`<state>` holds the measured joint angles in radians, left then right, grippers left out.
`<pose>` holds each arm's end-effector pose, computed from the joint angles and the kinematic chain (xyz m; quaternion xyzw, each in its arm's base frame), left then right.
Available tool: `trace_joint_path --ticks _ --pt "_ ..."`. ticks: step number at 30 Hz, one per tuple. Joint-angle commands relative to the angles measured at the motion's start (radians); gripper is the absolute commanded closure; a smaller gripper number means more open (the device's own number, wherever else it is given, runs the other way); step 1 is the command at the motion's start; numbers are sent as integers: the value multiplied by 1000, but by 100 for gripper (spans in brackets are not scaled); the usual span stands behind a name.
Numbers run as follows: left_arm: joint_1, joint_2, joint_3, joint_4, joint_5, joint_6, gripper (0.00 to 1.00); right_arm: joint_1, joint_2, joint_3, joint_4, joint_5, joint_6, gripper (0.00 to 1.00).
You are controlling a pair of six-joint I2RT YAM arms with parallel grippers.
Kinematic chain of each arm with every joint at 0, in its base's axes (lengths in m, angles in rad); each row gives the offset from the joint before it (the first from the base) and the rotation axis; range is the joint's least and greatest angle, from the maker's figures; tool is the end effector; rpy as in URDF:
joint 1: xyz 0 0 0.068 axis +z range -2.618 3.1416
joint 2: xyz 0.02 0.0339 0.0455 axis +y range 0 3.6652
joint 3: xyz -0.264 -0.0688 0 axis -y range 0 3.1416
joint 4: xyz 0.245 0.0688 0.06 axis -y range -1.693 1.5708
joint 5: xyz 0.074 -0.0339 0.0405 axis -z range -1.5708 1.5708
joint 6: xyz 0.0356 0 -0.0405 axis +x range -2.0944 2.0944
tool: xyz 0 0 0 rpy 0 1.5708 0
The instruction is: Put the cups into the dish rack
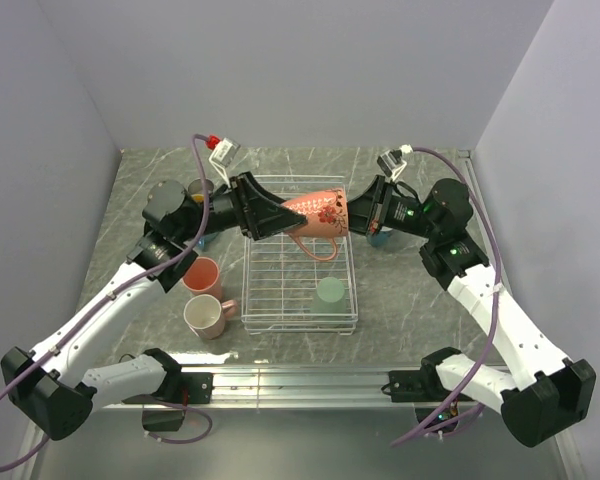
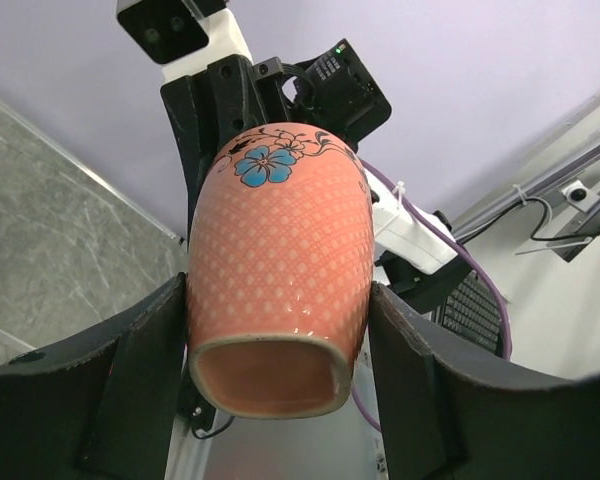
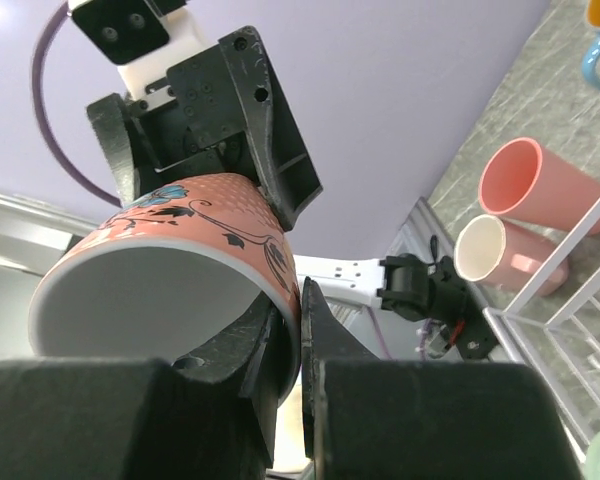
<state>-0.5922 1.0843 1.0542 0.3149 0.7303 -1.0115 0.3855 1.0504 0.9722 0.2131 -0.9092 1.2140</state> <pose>0.1857 -0.1535 0.4277 0.1630 0.6073 -0.6861 0.3660 0.2050 0.1135 0.3961 -0.0649 0.6742 0.6866 0.2644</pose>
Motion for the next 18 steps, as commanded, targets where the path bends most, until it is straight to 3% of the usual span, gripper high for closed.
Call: trace_joint_path --ticks 1,2,5,7,18 --pt "-24 5 113 -89 1 97 100 16 11 23 -121 58 -117 100" --pt "-23 6 134 -146 -26 132 99 16 14 40 -192 75 -161 82" --pt "-17 -1 194 -356 -71 246 100 15 31 115 -470 174 -341 45" --pt "2 -23 211 -443 -78 304 100 6 43 151 -637 231 -443 39" --pt "42 37 391 -914 -224 658 100 -200 -32 70 -1040 496 -683 39"
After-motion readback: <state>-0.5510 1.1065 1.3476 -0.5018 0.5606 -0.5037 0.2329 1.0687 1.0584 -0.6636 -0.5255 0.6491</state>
